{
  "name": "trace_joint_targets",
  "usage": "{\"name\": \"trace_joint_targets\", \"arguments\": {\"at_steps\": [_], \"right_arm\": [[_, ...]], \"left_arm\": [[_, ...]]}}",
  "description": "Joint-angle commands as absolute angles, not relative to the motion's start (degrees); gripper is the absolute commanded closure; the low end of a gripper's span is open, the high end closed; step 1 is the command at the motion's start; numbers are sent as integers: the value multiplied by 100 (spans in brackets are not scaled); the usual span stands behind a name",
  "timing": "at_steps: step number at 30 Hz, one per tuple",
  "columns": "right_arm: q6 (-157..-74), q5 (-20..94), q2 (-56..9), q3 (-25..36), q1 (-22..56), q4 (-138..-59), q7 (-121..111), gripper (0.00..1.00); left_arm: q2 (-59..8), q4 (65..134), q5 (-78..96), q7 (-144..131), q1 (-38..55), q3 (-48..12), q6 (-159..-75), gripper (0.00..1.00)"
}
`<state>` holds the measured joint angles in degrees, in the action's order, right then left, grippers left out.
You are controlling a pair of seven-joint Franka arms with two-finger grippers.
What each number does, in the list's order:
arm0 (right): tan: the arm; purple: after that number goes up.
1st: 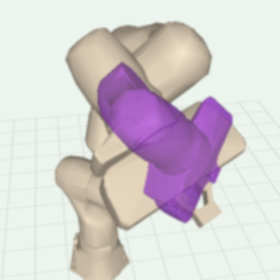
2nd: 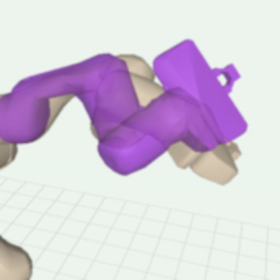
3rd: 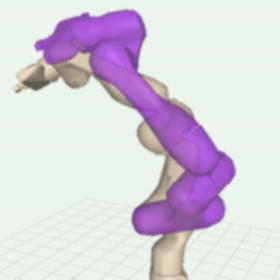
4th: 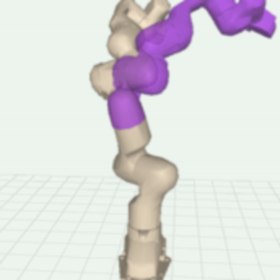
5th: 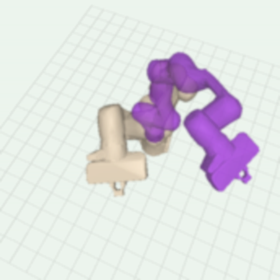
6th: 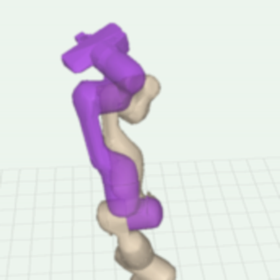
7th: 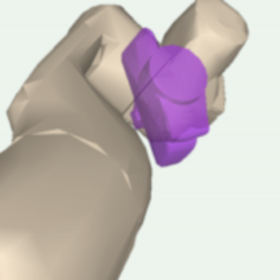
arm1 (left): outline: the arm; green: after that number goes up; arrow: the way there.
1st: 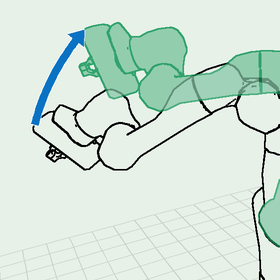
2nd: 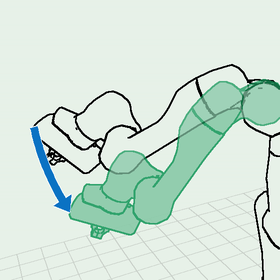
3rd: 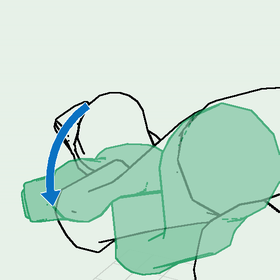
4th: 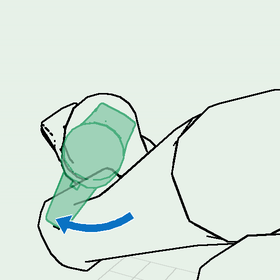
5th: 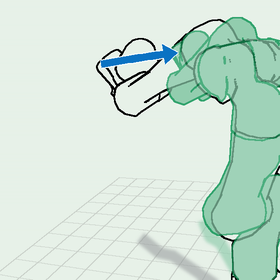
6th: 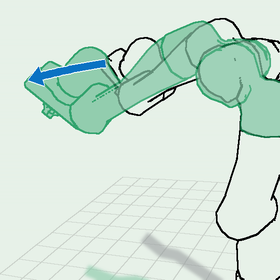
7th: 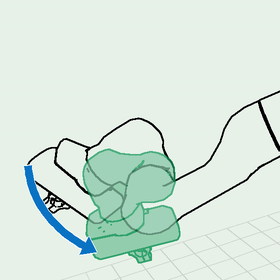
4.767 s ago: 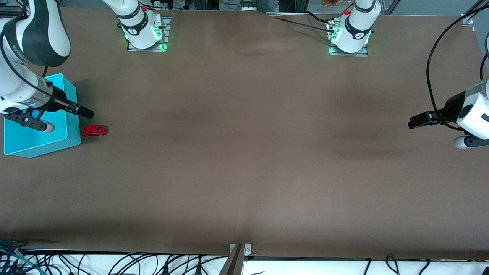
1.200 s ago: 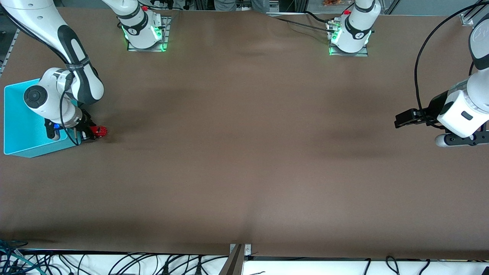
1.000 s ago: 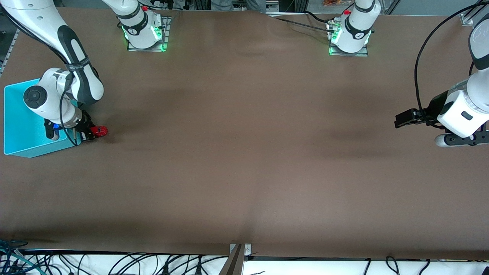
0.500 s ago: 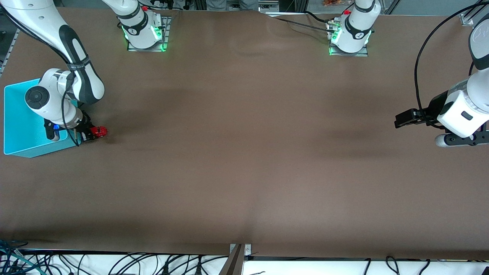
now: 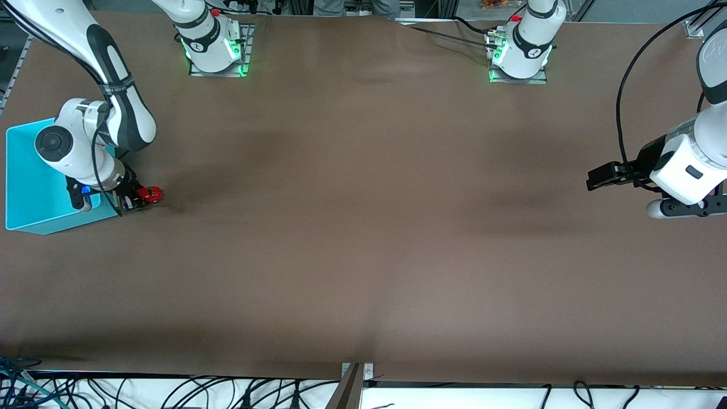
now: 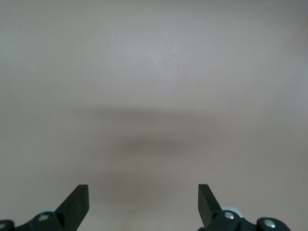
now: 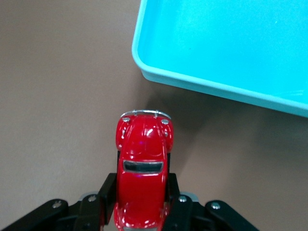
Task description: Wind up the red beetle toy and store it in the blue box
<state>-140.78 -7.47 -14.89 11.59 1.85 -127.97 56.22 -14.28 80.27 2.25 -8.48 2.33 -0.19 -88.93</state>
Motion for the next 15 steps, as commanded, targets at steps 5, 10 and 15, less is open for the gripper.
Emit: {"name": "trace_joint_targets", "arguments": {"at_steps": [5,10,15], "right_arm": [[-13474,-879,-967,1143,158,-12814,4879,100],[-13149,-861,-774,1143,158,-12814,4220,100],[-12850,-844,-616,1151,158,-12814,3561,100]], "left_arm": [[-1494,7857,316,-738,237,0,-8772,0],[-1494,7857,316,-738,237,9,-8780,0],[-1494,7857,308,-738,237,0,-8780,0]]}}
